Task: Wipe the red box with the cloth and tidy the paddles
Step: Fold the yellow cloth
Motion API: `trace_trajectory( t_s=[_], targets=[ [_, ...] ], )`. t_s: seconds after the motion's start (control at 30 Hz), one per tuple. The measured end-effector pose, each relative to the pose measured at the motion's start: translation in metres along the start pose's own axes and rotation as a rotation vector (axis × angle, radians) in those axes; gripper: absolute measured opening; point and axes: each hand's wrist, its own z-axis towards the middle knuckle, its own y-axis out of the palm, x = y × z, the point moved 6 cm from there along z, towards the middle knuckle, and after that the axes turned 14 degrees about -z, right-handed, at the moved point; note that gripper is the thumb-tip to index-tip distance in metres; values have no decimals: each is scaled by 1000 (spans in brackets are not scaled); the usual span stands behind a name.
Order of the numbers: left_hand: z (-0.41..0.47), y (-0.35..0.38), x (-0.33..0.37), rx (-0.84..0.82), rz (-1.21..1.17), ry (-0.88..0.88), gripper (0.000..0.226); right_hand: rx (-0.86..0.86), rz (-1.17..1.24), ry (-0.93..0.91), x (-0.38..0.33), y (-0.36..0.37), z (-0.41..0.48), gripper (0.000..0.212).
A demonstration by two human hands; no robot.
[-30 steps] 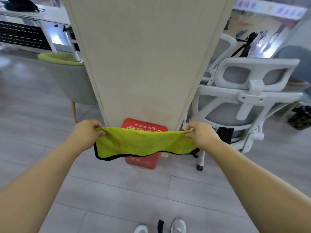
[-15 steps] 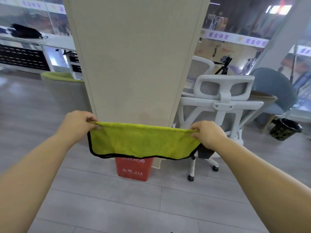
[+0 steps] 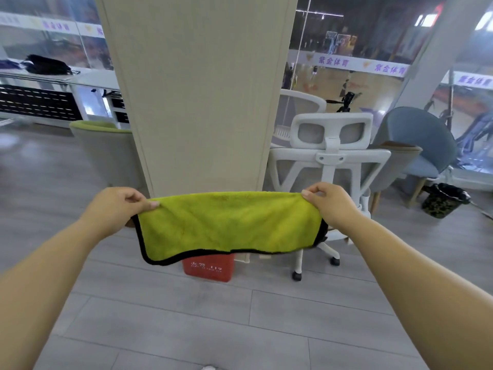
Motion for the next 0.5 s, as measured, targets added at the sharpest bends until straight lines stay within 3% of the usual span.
trace_trajectory(
  t_s=[0.17,0.3,0.37,0.5],
  targets=[
    [-26,24,-5,-117,-65,-109,23,-134,134,85,3,21,-18,30],
    [-35,43,-8,-198,-89,-114,14,-259,91,62,-4,43,-29,28],
    [-40,52,-6,-258,-106,-100,3,-309,36,-4,-11,52,-32,22],
    [-48,78,1,-377,-127,-121,18,-351,-48,-164,-33,68,-38,10]
  ],
)
